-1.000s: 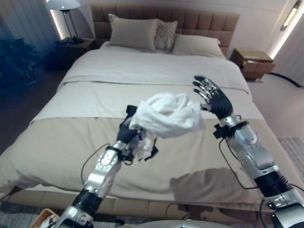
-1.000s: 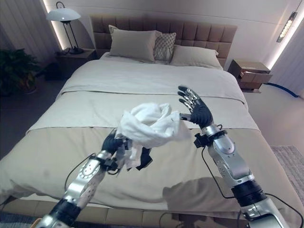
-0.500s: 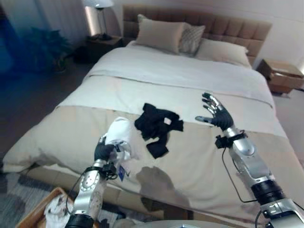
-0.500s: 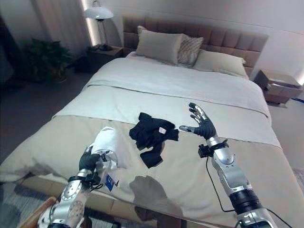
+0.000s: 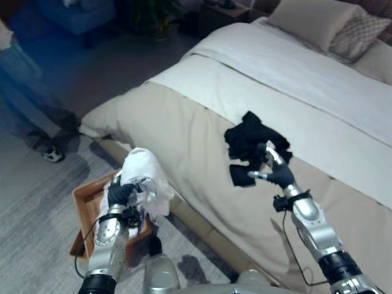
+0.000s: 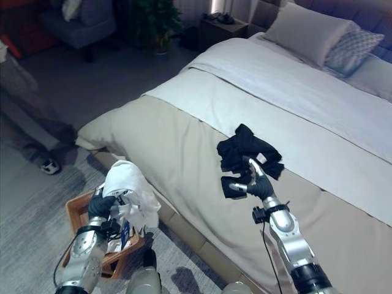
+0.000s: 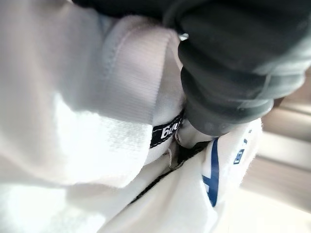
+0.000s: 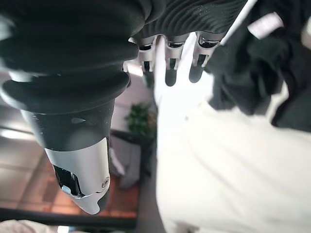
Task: Pick up clothes into the bucket
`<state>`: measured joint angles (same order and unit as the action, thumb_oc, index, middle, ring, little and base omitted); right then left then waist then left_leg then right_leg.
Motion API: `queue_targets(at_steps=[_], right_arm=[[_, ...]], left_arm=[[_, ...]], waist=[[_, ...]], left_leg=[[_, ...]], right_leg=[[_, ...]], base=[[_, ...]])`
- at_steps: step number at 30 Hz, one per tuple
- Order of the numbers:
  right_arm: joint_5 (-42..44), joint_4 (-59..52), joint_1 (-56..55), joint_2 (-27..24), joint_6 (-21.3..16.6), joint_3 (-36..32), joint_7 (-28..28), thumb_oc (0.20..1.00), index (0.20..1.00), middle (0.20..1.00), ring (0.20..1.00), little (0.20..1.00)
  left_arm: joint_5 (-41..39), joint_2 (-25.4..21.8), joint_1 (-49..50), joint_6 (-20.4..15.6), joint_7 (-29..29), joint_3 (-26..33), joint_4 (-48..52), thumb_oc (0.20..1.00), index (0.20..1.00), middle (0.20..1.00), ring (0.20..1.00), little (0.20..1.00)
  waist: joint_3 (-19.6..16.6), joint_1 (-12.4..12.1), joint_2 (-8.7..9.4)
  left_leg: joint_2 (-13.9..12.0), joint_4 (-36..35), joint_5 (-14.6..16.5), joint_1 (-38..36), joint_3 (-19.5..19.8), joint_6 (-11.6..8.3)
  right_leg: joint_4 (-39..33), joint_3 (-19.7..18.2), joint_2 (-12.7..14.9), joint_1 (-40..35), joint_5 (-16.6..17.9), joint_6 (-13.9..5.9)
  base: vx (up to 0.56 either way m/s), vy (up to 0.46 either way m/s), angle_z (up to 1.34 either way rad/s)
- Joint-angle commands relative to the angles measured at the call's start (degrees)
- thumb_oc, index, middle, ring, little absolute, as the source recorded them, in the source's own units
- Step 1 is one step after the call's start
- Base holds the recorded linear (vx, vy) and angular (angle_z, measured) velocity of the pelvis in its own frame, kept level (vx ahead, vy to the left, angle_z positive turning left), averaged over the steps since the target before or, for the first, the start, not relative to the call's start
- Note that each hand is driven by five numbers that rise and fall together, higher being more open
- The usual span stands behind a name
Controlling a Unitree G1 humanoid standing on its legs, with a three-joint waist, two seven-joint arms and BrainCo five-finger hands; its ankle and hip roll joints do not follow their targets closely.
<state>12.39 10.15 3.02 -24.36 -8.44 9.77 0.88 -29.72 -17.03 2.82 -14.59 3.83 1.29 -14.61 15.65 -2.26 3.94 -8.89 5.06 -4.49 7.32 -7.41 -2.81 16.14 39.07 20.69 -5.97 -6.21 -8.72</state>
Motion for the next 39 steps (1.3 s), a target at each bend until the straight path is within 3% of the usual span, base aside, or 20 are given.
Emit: queue_targets(at_steps=[1, 4, 6, 7, 8, 9, 11, 12, 14, 17, 21, 26, 28, 29, 32, 39], right_arm=[[-0.2, -1.2, 5.8, -0.2, -2.4, -0.7, -0.8, 1.0, 1.0, 1.0, 1.0, 1.0], [-0.1, -1.2, 6.6, 0.2, -2.3, 0.1, -0.7, 1.0, 1.0, 1.0, 1.0, 1.0], [0.3, -2.1, 7.1, 0.6, -2.3, 1.0, -1.1, 1.0, 1.0, 1.0, 1.0, 1.0], [1.0, -2.7, 7.6, 0.9, -2.7, 1.8, -1.5, 1.0, 1.0, 1.0, 1.0, 1.0], [1.0, -2.7, 7.6, 0.9, -2.7, 1.8, -1.5, 1.0, 1.0, 1.0, 1.0, 1.0], [1.4, -2.8, 9.2, 1.2, -2.9, 3.4, -1.8, 1.0, 1.0, 1.0, 1.0, 1.0], [1.7, -2.7, 10.0, 1.5, -3.1, 4.0, -2.1, 1.0, 1.0, 1.0, 1.0, 1.0], [2.2, -2.3, 11.4, 2.2, -3.7, 5.7, -3.2, 1.0, 1.0, 1.0, 1.0, 1.0], [2.2, -2.1, 15.0, 3.3, -4.0, 8.1, -4.4, 1.0, 1.0, 1.0, 1.0, 1.0], [2.2, -2.7, 16.9, 3.6, -4.7, 9.5, -6.3, 1.0, 1.0, 1.0, 1.0, 1.0], [1.5, -3.2, 18.3, 3.2, -5.2, 10.3, -7.4, 1.0, 1.0, 1.0, 1.0, 1.0], [1.2, -3.8, 20.3, 2.8, -6.4, 10.1, -10.1, 1.0, 1.0, 1.0, 1.0, 1.0], [1.8, -4.6, 20.5, 2.5, -7.2, 10.1, -11.3, 1.0, 1.0, 1.0, 1.0, 1.0], [1.9, -4.3, 20.3, 2.5, -7.4, 10.3, -11.8, 1.0, 1.0, 1.0, 1.0, 1.0], [2.1, -4.2, 20.1, 2.4, -7.8, 10.2, -12.4, 1.0, 1.0, 1.0, 1.0, 1.0], [4.8, -1.9, 18.9, 2.4, -9.6, 10.8, -13.6, 1.0, 1.0, 1.0, 1.0, 1.0]], left_arm=[[4.3, -3.2, -3.1, -4.9, 2.5, 3.2, 5.1, 0.2, 0.2, 0.2, 0.2, 0.2], [5.7, -4.3, -3.3, -4.9, 3.1, 3.9, 5.4, 0.2, 0.2, 0.2, 0.2, 0.2], [6.5, -5.3, -5.3, -5.0, 4.1, 3.1, 4.7, 0.2, 0.2, 0.2, 0.2, 0.2], [7.7, -7.3, -8.2, -5.6, 5.2, 1.3, 3.8, 0.2, 0.2, 0.2, 0.2, 0.2], [7.7, -7.3, -8.2, -5.6, 5.2, 1.3, 3.7, 0.2, 0.2, 0.2, 0.2, 0.2], [8.3, -8.1, -11.2, -6.3, 7.5, 0.0, 1.8, 0.2, 0.2, 0.2, 0.2, 0.2], [8.6, -8.0, -12.0, -6.3, 8.3, -0.2, 1.5, 0.2, 0.2, 0.2, 0.2, 0.2], [9.7, -7.5, -14.5, -6.6, 11.3, -1.0, 0.0, 0.2, 0.2, 0.2, 0.2, 0.2], [10.2, -7.8, -16.5, -7.0, 14.2, -1.3, -1.3, 0.2, 0.2, 0.2, 0.2, 0.2], [11.4, -7.7, -20.1, -6.4, 18.2, -1.8, -4.6, 0.2, 0.2, 0.2, 0.2, 0.2], [12.1, -8.0, -22.2, -5.8, 20.9, -2.3, -7.3, 0.2, 0.2, 0.2, 0.2, 0.2], [13.6, -9.8, -27.3, -5.0, 25.7, -2.4, -12.2, 0.2, 0.2, 0.2, 0.2, 0.2], [12.9, -11.2, -30.1, -4.7, 28.9, -1.2, -15.1, 0.2, 0.2, 0.2, 0.2, 0.2], [12.6, -11.7, -31.3, -4.5, 29.9, -0.9, -16.2, 0.2, 0.2, 0.2, 0.2, 0.2], [12.0, -12.8, -33.3, -4.3, 31.2, -0.5, -18.0, 0.2, 0.2, 0.2, 0.2, 0.2], [13.9, -21.1, -40.5, -4.1, 36.1, -1.2, -17.7, 0.2, 0.2, 0.2, 0.2, 0.2]], waist=[[0.3, 0.4, 1.03], [1.8, 0.2, 2.25], [3.7, 0.4, 3.19], [5.3, 1.9, 3.69], [5.3, 1.8, 3.69], [6.3, 2.7, 3.55], [6.4, 2.5, 3.42], [7.3, 2.2, 3.66], [9.1, 2.0, 3.83], [10.9, 2.6, 4.29], [12.3, 2.9, 4.42], [14.1, 4.3, 5.22], [14.1, 5.3, 6.37], [14.1, 5.5, 6.7], [14.1, 6.1, 7.7], [14.1, 6.9, 10.57]], left_leg=[[-3.5, 2.0, 4.9, -2.1, 0.2, -3.73], [-1.1, 4.7, 7.4, -1.4, 0.4, -2.05], [1.4, 7.1, 8.3, 0.6, 1.5, -1.0], [2.3, 9.0, 6.4, 5.3, 3.5, -0.3], [2.3, 9.1, 6.4, 5.4, 3.4, -0.3], [1.8, 9.2, 5.1, 8.7, 4.5, -0.63], [1.2, 9.2, 5.2, 9.2, 4.2, -0.98], [0.8, 9.5, 4.6, 11.2, 4.7, -1.68], [-0.2, 9.6, 3.5, 12.6, 4.4, -2.19], [-0.6, 8.8, 1.9, 14.4, 4.7, -2.82], [-1.1, 9.9, 2.0, 17.3, 5.2, -2.95], [-1.2, 13.2, 2.8, 23.6, 5.1, -2.5], [-1.2, 15.2, 3.5, 27.9, 4.7, -2.18], [-1.6, 16.0, 5.5, 28.3, 5.1, -2.66], [-1.6, 16.8, 6.0, 30.4, 4.9, -2.52], [-0.2, 19.7, 7.9, 37.9, 6.4, -1.99]], right_leg=[[0.3, -3.7, 1.7, 5.9, 7.0, -1.87], [2.6, -5.1, 4.9, 6.4, 8.1, -2.76], [3.6, -8.0, 6.7, 6.9, 10.9, -3.84], [3.9, -16.3, 4.7, 11.0, 12.5, -3.17], [4.0, -16.3, 4.7, 11.1, 12.5, -3.16], [2.0, -21.8, 1.8, 14.2, 12.0, -3.08], [0.6, -21.7, 1.0, 14.8, 11.1, -2.44], [-4.9, -21.6, -0.8, 14.0, 9.5, -2.12], [-4.4, -21.5, -1.8, 16.0, 9.5, -2.04], [-4.9, -21.1, -2.3, 18.2, 10.1, -2.24], [-4.3, -20.6, -1.9, 20.7, 10.2, -2.44], [-3.1, -21.7, -1.6, 27.2, 11.6, -2.67], [-2.9, -22.3, -1.5, 31.1, 12.7, -2.97], [-2.5, -22.9, -1.8, 31.4, 11.7, -3.84], [-2.8, -22.9, -1.8, 33.1, 12.3, -4.24], [-1.9, -21.3, -0.7, 36.6, 13.0, -5.27]], base=[[0.0, 0.262, 0.2], [0.01, 0.202, 0.17], [-0.14, 0.122, 0.37], [-0.23, 0.013, 0.64], [-0.3, 0.015, 0.76], [-0.13, 0.031, 0.39], [-0.09, -0.01, 0.15], [-0.03, -0.049, 0.04], [-0.13, -0.01, -0.1], [-0.09, -0.026, -0.19], [-0.06, -0.016, 0.06], [-0.07, 0.024, 0.0], [0.0, 0.047, -0.1], [0.06, 0.04, -0.02], [0.03, 0.018, 0.02], [0.06, 0.008, 0.08]])
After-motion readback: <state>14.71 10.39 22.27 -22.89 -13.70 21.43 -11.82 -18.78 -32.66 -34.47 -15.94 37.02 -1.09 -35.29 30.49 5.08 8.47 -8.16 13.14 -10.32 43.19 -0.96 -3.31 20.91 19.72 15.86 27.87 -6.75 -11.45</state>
